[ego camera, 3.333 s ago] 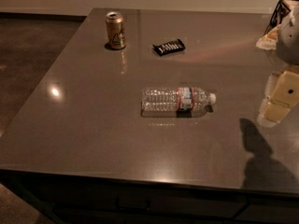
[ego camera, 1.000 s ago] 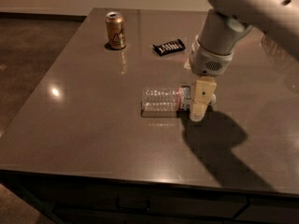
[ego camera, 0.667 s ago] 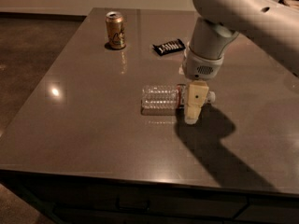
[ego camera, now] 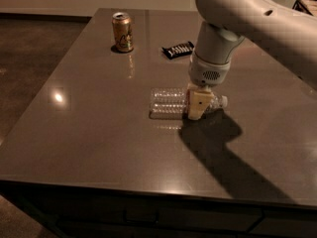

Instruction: Move water bottle near rxbar chocolate

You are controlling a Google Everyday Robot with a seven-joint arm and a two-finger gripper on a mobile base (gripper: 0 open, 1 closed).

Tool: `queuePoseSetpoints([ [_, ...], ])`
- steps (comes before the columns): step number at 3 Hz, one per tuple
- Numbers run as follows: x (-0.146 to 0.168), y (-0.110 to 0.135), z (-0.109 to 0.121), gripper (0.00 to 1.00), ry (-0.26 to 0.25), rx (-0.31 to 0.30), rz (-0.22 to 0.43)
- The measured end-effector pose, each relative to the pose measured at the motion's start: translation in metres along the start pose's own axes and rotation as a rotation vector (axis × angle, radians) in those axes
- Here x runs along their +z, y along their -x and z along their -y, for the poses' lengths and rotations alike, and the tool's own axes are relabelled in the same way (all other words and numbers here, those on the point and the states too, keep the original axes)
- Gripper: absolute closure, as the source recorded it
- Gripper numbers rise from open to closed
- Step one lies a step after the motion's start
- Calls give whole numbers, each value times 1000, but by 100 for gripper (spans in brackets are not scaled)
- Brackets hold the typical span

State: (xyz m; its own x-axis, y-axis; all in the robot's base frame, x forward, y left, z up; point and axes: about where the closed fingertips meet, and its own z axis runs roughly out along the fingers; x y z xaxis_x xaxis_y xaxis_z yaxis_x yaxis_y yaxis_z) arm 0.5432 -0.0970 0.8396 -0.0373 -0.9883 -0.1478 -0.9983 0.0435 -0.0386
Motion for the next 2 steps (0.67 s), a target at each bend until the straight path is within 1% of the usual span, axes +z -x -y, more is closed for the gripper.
queuePoseSetpoints([
  [1, -10, 0, 18, 73, -29, 14, -26],
  [2, -25, -3, 51, 95, -65, 21, -59],
])
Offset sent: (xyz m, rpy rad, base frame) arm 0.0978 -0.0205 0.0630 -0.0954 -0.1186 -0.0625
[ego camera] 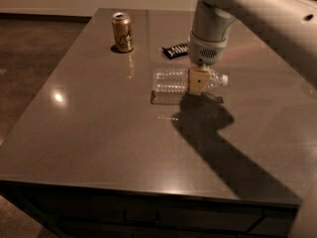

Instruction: Move water bottle near rxbar chocolate

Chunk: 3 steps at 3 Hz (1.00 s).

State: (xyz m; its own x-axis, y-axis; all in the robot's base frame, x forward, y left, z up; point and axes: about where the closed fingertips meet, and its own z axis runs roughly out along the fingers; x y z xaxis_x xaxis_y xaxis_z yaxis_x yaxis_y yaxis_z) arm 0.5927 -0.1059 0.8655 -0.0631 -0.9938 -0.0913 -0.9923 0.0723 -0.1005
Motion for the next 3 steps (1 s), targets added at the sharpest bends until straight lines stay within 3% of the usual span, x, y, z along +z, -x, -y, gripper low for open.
queuePoseSetpoints([
  [2, -11, -19, 87, 100, -71, 92, -8],
  [3, 0, -32, 113, 100, -77, 160, 12],
])
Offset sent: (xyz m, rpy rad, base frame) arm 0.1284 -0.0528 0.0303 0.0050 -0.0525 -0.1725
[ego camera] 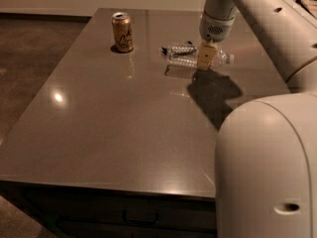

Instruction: Move water bottle near rxbar chocolate

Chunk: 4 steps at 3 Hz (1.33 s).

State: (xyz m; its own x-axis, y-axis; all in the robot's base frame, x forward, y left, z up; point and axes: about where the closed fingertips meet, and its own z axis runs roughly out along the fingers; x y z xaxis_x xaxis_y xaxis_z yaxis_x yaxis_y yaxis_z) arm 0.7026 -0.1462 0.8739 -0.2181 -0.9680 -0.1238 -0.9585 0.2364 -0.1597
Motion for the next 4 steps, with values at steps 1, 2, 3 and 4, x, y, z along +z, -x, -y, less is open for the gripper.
queuePoseSetpoints([
  [1, 11, -6, 17, 100, -9, 54, 12],
  [2, 22, -12, 27, 87, -6, 95, 5],
  [3, 28, -15, 31, 63, 10, 108, -1],
  [4, 29, -15, 31, 40, 21, 105, 7],
])
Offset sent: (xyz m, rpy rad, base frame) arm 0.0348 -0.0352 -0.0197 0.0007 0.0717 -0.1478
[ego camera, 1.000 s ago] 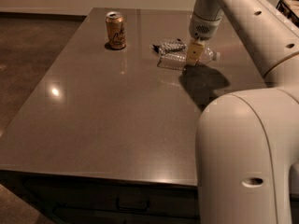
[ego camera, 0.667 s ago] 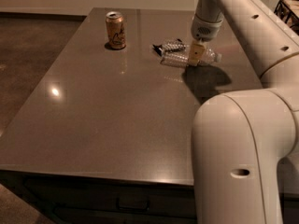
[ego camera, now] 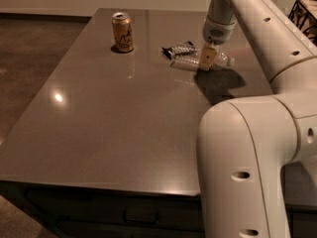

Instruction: Move water bottle near rxbar chocolate

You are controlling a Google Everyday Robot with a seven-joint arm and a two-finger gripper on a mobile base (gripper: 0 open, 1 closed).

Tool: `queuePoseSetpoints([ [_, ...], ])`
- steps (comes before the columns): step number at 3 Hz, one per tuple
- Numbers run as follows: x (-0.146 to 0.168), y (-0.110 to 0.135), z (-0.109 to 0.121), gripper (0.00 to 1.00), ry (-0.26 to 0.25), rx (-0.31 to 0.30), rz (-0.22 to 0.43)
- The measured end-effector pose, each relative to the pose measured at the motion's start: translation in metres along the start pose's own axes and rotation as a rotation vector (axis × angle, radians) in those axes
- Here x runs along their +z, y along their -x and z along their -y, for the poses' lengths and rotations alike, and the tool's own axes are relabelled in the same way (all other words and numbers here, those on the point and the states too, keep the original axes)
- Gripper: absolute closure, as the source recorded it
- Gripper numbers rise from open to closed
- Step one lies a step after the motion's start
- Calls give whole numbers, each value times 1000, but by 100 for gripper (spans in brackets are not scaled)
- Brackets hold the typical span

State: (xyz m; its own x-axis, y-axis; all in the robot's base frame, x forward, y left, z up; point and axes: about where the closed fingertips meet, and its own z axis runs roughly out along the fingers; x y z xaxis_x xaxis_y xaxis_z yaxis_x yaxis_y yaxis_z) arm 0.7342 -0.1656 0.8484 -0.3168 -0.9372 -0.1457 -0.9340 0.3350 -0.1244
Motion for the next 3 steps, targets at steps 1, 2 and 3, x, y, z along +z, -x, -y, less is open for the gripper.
queuePoseSetpoints([
  [1, 3, 5, 7, 17, -21, -1, 15],
  [2, 11, 12, 16, 0, -49, -2, 36],
  [3, 12, 13, 16, 0, -50, -2, 37],
])
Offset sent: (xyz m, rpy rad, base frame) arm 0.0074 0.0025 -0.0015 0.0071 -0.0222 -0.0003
